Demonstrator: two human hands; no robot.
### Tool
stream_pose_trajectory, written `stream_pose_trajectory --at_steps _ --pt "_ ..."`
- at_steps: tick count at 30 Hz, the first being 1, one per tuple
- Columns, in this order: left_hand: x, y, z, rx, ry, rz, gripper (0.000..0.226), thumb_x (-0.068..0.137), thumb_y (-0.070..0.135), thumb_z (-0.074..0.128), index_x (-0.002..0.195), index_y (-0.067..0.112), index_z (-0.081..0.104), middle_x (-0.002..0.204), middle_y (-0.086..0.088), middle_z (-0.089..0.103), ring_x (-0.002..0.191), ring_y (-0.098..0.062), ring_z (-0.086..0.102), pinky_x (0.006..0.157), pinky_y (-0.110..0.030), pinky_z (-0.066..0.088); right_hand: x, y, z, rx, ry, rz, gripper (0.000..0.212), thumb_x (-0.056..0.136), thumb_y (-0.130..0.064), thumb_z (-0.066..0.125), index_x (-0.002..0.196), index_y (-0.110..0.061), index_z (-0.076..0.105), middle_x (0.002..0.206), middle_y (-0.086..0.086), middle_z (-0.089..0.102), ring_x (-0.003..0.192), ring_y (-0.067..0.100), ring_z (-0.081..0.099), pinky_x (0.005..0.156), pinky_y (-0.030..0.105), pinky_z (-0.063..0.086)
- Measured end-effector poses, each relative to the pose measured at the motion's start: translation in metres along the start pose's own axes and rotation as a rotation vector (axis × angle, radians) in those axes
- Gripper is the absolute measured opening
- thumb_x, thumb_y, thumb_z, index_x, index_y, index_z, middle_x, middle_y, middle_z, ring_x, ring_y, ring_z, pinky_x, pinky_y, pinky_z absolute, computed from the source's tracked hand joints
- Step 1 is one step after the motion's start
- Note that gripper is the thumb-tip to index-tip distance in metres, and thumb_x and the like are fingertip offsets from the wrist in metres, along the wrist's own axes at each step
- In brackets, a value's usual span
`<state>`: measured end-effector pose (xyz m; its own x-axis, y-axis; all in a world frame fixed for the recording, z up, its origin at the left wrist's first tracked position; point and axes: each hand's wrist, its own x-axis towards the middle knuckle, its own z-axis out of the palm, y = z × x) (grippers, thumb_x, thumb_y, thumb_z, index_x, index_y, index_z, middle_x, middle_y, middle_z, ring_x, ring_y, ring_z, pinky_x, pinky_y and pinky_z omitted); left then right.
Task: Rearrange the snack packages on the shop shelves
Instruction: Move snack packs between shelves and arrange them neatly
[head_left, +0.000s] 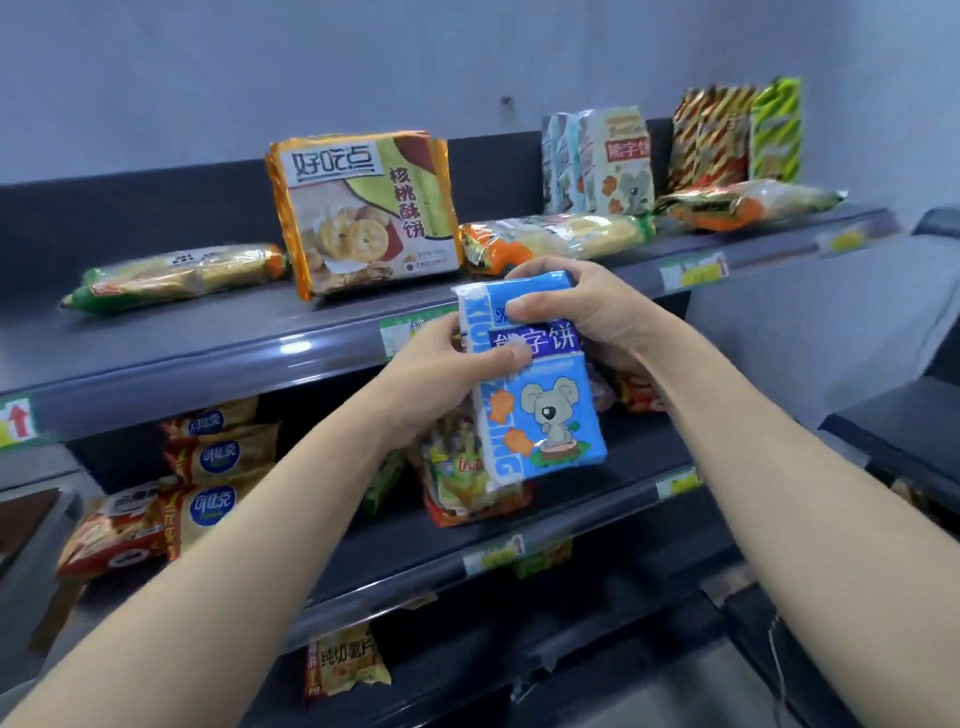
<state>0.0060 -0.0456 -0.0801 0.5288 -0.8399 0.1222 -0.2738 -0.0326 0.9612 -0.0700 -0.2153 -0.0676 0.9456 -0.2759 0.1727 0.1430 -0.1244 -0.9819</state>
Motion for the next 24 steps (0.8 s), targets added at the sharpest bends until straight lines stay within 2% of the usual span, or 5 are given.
stream_pose_trajectory --at_steps 6,9,15,20,24 --pt "0.062 0.067 0.043 -0.056 0.141 0.163 0.028 0.081 0.014 0.072 0.105 0.006 0.06 0.079 0.0 0.075 0.069 -0.013 0.072 0.053 -0.021 0.054 0.013 -0.06 -0.068 0.051 0.112 -0.189 0.067 0.058 -0.023 0.082 0.115 -0.005 0.052 0.095 0.01 0.071 0.08 0.025 0.071 0.066 0.036 0.058" --pt "0.101 0.096 0.06 0.014 0.259 0.258 0.037 0.079 0.017 0.074 0.11 0.005 0.058 0.091 -0.003 0.072 0.074 -0.013 0.072 0.056 -0.024 0.056 0.024 -0.077 -0.102 0.015 0.173 -0.259 0.073 0.06 -0.03 0.08 0.121 -0.001 0.052 0.109 0.015 0.069 0.093 0.029 0.069 0.08 0.042 0.056" --pt "0.182 0.127 0.093 0.044 0.444 0.401 0.04 0.079 0.023 0.074 0.109 0.01 0.051 0.1 0.0 0.066 0.089 -0.012 0.067 0.076 -0.028 0.056 0.042 -0.071 -0.18 -0.054 0.088 -0.182 0.026 0.091 -0.028 0.058 0.111 -0.011 0.059 0.098 0.002 0.074 0.089 0.017 0.071 0.066 0.027 0.057" --pt "0.236 0.122 0.117 0.062 0.438 0.345 0.039 0.08 0.021 0.073 0.11 0.008 0.051 0.101 -0.003 0.066 0.091 -0.015 0.066 0.078 -0.03 0.056 0.064 -0.05 -0.225 -0.074 0.143 -0.185 0.027 0.093 -0.021 0.057 0.117 -0.009 0.056 0.111 0.011 0.068 0.1 0.027 0.068 0.084 0.043 0.055" --pt "0.26 0.109 0.125 -0.006 0.382 0.264 0.026 0.083 0.02 0.07 0.102 0.007 0.057 0.097 -0.006 0.067 0.092 -0.023 0.067 0.082 -0.038 0.057 0.079 -0.04 -0.244 -0.086 0.218 -0.158 0.012 0.089 -0.017 0.063 0.1 -0.015 0.059 0.097 0.007 0.07 0.089 0.025 0.07 0.073 0.039 0.058"
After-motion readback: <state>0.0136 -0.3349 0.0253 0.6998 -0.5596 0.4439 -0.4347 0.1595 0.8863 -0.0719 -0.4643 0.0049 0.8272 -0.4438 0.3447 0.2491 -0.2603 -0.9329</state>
